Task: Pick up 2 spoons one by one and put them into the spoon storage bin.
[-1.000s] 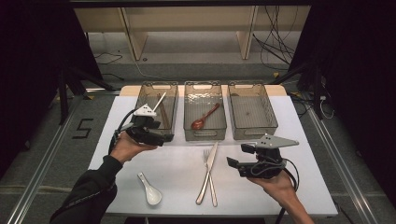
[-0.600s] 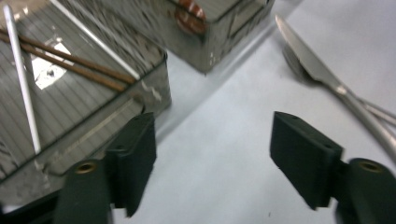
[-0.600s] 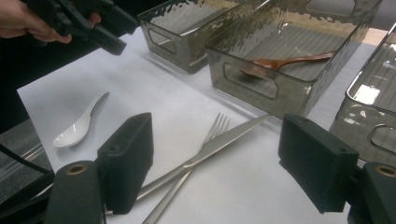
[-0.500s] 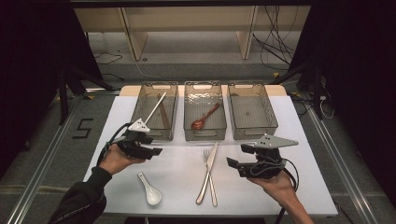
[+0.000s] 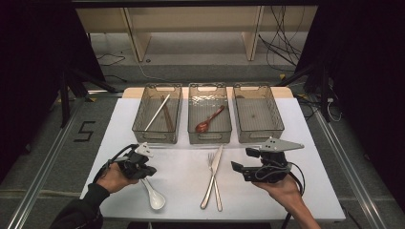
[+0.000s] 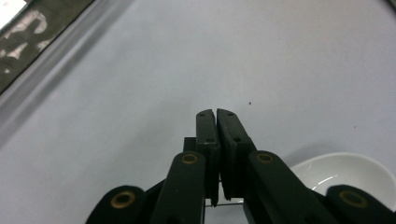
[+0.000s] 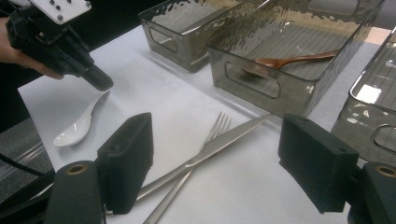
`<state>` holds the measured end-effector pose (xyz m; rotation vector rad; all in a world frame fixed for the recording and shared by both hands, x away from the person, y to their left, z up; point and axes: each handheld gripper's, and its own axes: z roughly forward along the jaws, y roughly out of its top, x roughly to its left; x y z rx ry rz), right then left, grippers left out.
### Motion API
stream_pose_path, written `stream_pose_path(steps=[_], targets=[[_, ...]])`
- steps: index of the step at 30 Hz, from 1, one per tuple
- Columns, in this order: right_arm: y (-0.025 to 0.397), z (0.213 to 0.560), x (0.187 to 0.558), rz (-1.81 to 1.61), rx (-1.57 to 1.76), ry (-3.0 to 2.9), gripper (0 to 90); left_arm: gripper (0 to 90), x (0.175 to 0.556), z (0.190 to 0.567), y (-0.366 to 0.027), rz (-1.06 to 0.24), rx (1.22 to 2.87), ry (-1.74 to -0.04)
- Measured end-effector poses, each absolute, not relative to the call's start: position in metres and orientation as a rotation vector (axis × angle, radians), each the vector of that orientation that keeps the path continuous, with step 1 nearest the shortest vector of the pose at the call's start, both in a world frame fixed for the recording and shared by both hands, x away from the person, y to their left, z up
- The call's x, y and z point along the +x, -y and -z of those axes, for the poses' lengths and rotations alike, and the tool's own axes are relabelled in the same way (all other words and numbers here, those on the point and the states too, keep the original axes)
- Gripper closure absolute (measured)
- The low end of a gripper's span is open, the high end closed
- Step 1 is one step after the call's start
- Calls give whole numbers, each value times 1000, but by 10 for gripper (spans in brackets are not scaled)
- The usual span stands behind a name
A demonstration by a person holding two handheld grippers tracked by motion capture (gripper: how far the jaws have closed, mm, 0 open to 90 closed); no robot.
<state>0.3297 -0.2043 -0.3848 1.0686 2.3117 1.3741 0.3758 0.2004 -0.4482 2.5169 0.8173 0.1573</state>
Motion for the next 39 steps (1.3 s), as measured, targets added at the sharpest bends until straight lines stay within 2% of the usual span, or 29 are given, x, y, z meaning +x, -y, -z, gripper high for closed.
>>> stream_pose_path(steps=[20,26,39], targets=[[204,385,329,-1371,1061,-2316,276,886,371,461,-211,-107,2582,-884],[203,385,329,-1368,1063,-2316,276,880,362,464,-215,-98,2670,-894],[202,385,329,-1363,1061,-2318,276,864,344,460,-229,-39,2676,-915]])
